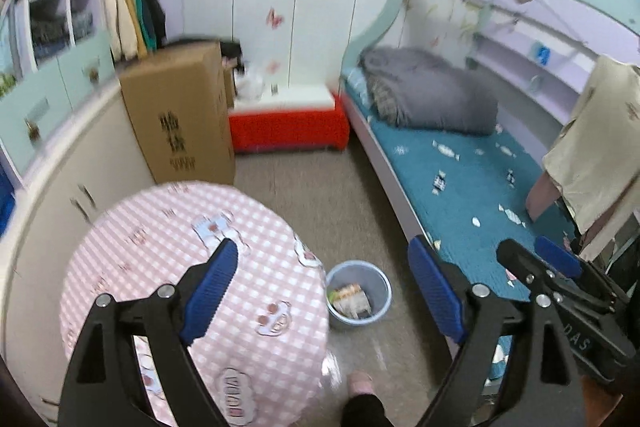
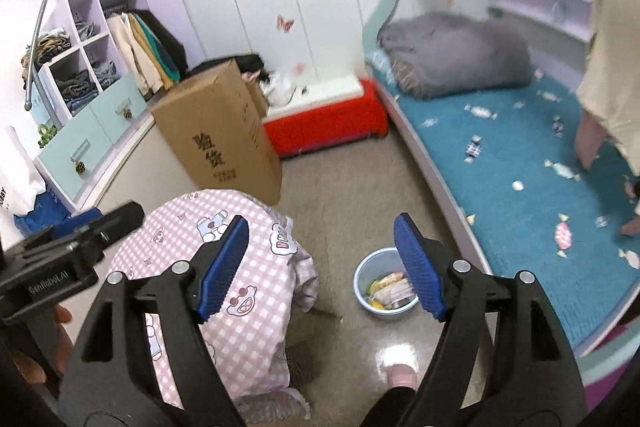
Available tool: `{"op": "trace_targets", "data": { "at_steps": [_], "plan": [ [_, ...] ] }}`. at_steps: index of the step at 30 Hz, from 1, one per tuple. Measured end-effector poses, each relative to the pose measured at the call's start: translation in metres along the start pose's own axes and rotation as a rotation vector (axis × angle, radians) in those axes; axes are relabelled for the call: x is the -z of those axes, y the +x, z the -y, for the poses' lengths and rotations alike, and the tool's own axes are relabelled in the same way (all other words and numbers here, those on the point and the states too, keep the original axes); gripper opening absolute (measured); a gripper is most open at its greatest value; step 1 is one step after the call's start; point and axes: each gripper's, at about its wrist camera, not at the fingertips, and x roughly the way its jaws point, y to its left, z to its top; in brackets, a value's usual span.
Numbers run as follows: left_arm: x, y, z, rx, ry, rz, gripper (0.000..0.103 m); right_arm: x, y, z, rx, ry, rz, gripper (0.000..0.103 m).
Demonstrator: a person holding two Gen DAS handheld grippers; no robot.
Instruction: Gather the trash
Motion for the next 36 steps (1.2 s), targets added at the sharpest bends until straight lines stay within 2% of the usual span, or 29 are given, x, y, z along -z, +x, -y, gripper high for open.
{"op": "trace_targets", "data": {
  "at_steps": [7,12,19,22,36],
  "plan": [
    [0.014,-0.082,0.003,0.041,0.041,0.127,0.093,0.021,-0.079,-0.024,0.051,-0.046,0.129,0.081],
    [0.020,-0.111,0.009,0.049,0.040,0.174,0.093,0.027,-0.118,-0.030,0.083,-0.095,0.217,0.088],
    [0.024,-0.137,0.018,0.012,0.023,0.251,0.096,0.033,-0.141,-0.029,0.078,-0.141,0.253,0.092],
    [0.027,-0.146,0.022,0.018,0.014,0.278,0.096,0.032,-0.150,-0.026,0.084,-0.149,0.274,0.094],
    [0.038,-0.166,0.026,0.004,0.062,0.311,0.096,0.044,-0.162,-0.031,0.087,-0.147,0.306,0.096]
  ]
}}
